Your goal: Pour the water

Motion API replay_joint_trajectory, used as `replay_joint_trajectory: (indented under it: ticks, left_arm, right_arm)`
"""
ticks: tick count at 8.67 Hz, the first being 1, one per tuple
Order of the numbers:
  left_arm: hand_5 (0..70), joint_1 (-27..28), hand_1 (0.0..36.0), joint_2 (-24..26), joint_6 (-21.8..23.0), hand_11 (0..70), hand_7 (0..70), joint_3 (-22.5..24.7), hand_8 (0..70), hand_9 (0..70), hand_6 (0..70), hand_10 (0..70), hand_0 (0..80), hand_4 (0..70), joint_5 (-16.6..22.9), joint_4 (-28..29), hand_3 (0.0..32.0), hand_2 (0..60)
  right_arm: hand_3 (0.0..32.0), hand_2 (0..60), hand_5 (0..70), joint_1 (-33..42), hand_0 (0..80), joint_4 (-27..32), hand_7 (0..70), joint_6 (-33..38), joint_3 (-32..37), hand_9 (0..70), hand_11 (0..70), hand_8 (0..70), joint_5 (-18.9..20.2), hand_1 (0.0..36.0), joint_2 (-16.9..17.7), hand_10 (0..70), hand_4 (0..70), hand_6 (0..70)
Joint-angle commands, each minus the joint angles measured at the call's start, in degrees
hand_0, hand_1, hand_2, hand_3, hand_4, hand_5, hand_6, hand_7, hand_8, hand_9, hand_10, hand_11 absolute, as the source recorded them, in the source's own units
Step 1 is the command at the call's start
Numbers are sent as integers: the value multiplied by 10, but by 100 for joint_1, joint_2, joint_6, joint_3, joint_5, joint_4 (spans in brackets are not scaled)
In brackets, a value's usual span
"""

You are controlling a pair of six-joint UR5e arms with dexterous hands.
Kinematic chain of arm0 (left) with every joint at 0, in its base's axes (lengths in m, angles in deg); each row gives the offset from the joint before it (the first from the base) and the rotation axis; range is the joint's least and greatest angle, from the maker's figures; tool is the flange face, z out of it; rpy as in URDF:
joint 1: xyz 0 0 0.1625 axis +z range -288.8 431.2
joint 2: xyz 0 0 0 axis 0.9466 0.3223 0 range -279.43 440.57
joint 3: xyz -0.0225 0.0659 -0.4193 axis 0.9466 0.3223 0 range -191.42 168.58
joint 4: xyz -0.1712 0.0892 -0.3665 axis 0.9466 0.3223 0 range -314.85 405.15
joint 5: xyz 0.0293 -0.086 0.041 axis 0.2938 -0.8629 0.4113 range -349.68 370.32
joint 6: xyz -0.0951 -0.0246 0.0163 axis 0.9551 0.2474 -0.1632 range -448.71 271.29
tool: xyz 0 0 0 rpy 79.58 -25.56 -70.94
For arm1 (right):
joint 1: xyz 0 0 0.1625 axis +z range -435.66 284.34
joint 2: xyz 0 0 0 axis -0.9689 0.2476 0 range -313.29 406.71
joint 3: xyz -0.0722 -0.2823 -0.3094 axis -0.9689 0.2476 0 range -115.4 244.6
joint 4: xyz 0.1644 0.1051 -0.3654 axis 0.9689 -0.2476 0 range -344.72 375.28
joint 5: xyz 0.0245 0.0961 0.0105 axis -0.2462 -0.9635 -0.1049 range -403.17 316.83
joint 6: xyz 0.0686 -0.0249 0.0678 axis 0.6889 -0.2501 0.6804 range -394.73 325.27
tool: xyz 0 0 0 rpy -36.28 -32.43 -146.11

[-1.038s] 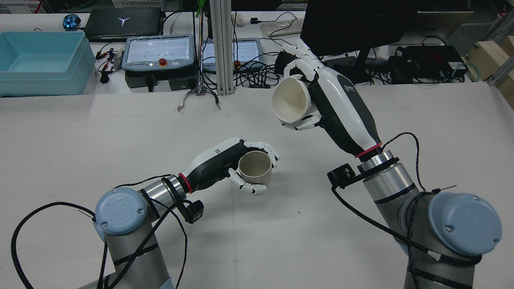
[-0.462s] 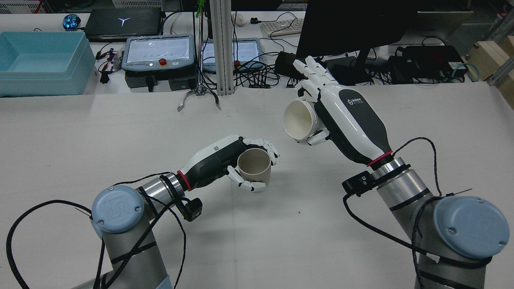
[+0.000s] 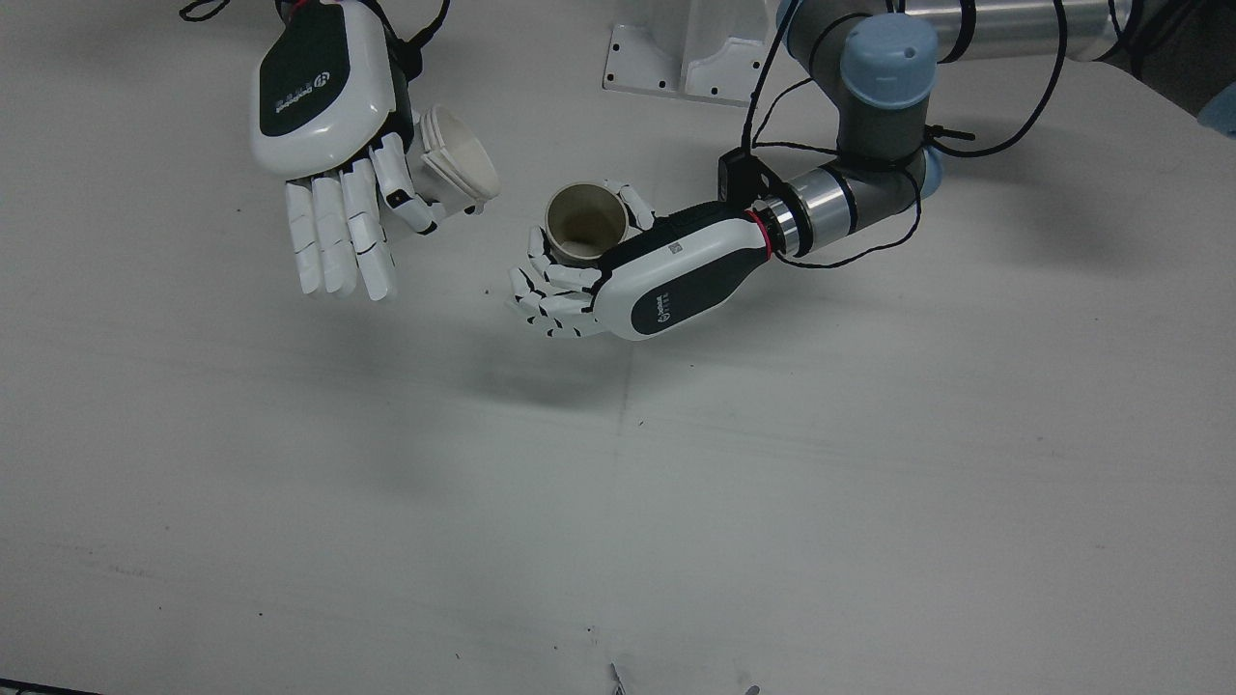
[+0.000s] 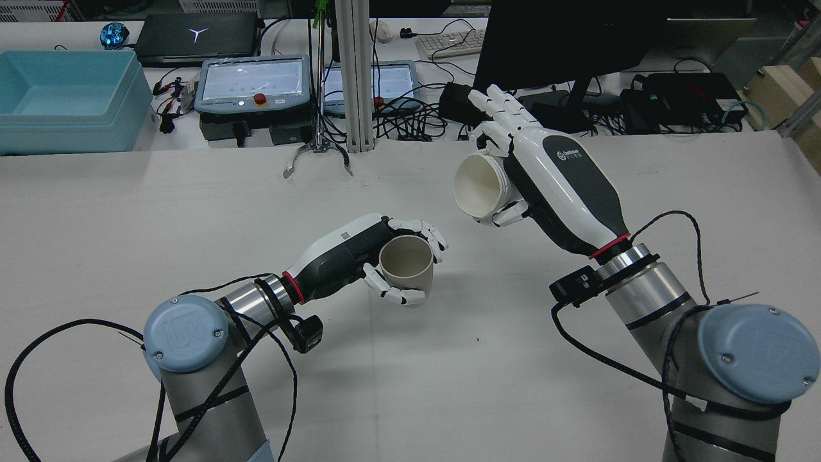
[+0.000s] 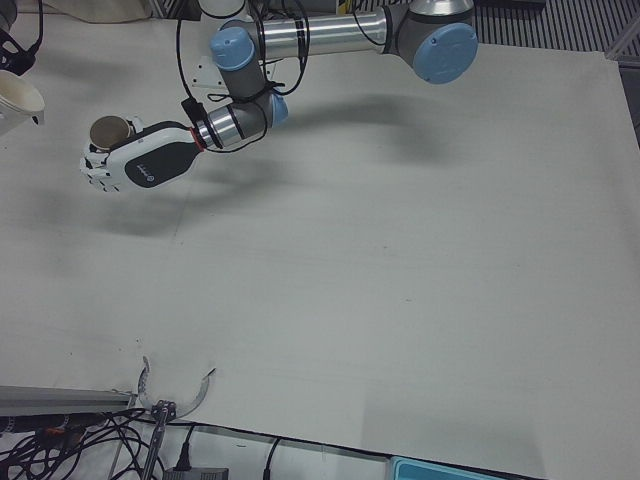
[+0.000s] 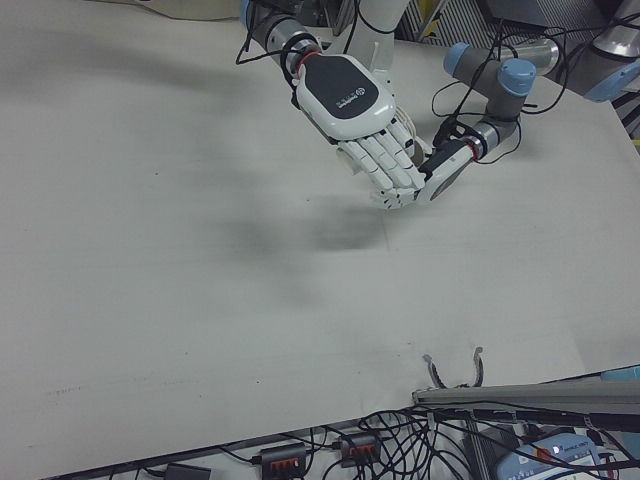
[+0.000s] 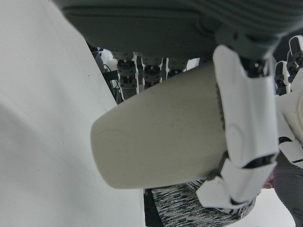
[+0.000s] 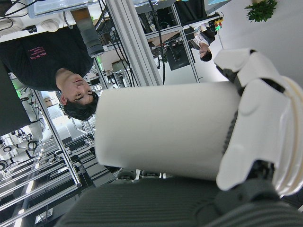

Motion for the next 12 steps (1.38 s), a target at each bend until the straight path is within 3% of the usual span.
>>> replay_joint_trajectory:
  ticks: [1,2,4,5,7,9,10,12]
  left_arm:
    - [700,-191,360,-13,-70,210,385,86,169,267,212,127,576,500,-9,-214,0,600]
    - [700,-463,360,-22,-70,209,384,140,169,267,211,126,568,499,0,-294,0,600]
    - [700,-1007,360,-292,-18,210,375,140,168,266,207,127,550,499,9,-164,0,600]
    - [700,-1289,360,-712,-9,212,369,105,170,269,205,129,539,491,122,107,0,600]
    - [700,-2061,360,-1697,9,214,362,52,176,275,207,132,516,508,413,653,0,600]
    - [700,-2703,360,-2445,210,212,359,-454,173,272,205,131,514,499,422,1266,0,600]
    - [700,-2802,360,-2726,455,214,355,-771,175,272,207,132,521,500,405,1514,0,600]
    - [700,-3135,360,-3219,527,209,352,-1351,170,266,204,128,528,489,378,2049,0,600]
  right_arm:
    - [0,377,700,346,496,99,105,546,93,51,67,23,-73,230,53,34,115,83]
    - [0,349,700,583,482,99,96,1177,146,55,73,25,-82,207,61,40,120,74]
    - [0,377,700,1004,473,108,105,2207,155,66,81,31,-91,200,158,46,149,71]
    - [0,372,700,1207,475,108,114,2725,164,66,79,30,-99,200,358,45,160,74]
    - [0,414,700,1323,471,100,119,4104,216,66,77,30,-633,205,972,44,177,75]
    - [0,410,700,1507,471,91,111,5614,1038,63,77,28,-653,205,1028,43,167,69]
    - [0,404,700,1612,470,82,107,5953,1217,61,76,27,-653,203,1063,43,163,67]
    - [0,383,685,1788,468,108,96,6253,1236,63,82,27,-662,198,1571,47,148,58]
